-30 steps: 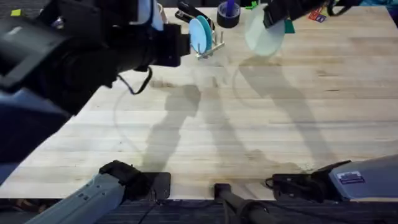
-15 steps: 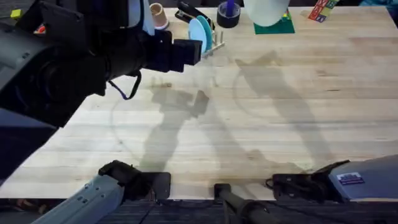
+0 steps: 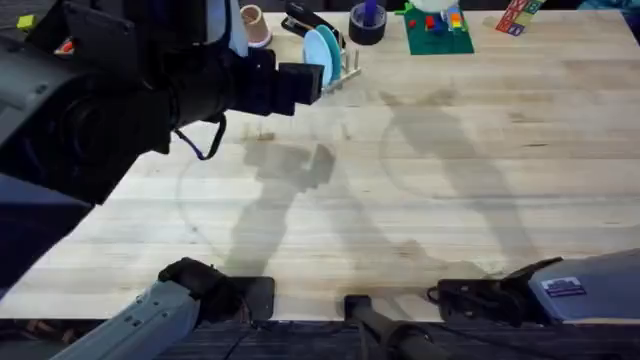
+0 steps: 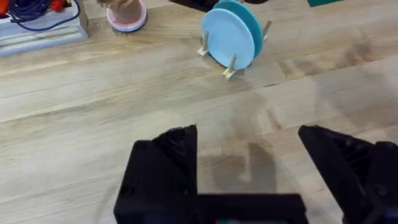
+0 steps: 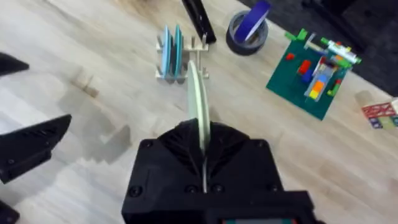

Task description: Pick up the plates from the table one by one and place each into a slot on the dish rack.

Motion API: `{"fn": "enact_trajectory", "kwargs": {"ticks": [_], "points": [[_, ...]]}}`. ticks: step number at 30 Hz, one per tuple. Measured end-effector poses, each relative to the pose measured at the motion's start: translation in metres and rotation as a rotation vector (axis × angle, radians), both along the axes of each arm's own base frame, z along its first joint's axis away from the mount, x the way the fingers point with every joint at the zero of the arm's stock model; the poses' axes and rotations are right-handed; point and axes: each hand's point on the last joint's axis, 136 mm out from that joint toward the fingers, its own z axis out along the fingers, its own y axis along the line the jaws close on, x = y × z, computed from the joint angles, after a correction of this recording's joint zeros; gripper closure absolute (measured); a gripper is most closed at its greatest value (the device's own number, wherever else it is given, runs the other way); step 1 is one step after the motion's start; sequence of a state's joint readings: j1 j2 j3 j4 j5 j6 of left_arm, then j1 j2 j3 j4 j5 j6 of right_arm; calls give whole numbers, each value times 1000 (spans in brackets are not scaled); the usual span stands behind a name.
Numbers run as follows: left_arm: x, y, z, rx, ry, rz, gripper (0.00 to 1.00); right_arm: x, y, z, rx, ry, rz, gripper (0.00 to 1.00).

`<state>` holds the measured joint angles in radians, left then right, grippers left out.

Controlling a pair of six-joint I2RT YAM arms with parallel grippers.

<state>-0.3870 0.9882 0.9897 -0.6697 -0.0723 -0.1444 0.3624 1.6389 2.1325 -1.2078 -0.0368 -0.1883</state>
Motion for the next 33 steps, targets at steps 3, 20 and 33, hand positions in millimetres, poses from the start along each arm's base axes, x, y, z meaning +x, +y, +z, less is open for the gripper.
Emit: {"fn": "enact_trajectory", "kwargs": {"ticks": [3, 20, 33], "points": [[0, 0, 0, 0, 0, 0, 6, 2, 2, 11, 11, -30, 4, 972], [0, 0, 0, 2, -1, -2, 6, 41, 48, 12, 30, -83, 65, 973], [0, 0, 0, 3, 0, -2, 6, 69, 73, -36, 33, 12, 44, 973]]}}
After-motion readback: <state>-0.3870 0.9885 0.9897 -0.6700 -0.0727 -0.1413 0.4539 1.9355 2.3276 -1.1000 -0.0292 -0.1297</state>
